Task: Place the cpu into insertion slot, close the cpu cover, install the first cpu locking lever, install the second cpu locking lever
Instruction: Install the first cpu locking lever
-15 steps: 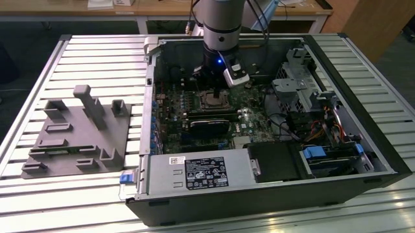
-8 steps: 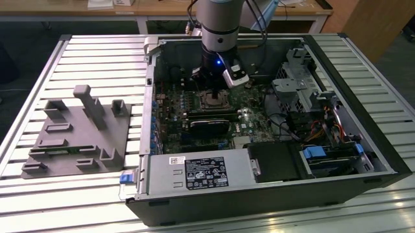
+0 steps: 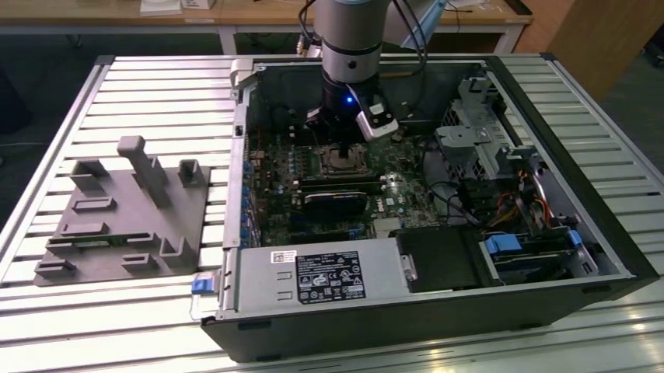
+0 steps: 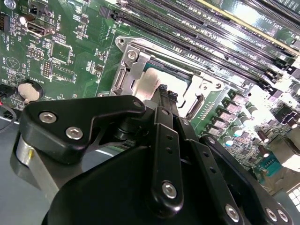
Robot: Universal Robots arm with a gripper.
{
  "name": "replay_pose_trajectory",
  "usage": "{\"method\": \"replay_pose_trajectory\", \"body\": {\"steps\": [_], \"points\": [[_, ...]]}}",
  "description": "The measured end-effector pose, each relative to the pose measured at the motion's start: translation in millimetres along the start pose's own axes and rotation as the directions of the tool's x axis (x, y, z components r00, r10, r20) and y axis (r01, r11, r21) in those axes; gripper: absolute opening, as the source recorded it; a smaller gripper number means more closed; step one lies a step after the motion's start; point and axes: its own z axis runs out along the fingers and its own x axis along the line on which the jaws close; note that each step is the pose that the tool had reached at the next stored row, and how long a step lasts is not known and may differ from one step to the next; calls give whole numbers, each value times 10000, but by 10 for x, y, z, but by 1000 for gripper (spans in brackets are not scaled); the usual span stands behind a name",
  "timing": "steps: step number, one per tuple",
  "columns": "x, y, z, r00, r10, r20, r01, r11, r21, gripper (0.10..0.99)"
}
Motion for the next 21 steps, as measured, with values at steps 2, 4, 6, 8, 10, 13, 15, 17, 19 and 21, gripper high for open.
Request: {"method": "replay_pose_trajectory", "body": {"steps": [2, 4, 6, 8, 10, 13, 15, 17, 19, 21], "points": [[0, 0, 0, 10000, -3, 0, 3, 10000, 0, 106], [0, 0, 0, 10000, -7, 0, 7, 10000, 0, 106], [0, 0, 0, 10000, -10, 0, 10, 10000, 0, 106], [0, -1, -6, 10000, -11, -2, 11, 10000, 3, 106], [-1, 2, -34, 10000, -11, -1, 11, 10000, 1, 106], [-3, 6, -96, 10000, -11, 0, 11, 10000, 0, 106], [-4, 8, -140, 10000, -11, 0, 11, 10000, 0, 106], [-5, 11, -182, 10000, -11, 0, 11, 10000, -1, 106], [-6, 13, -218, 10000, -11, 0, 11, 10000, 0, 106], [-7, 15, -246, 10000, -10, -1, 10, 10000, 1, 106]]}}
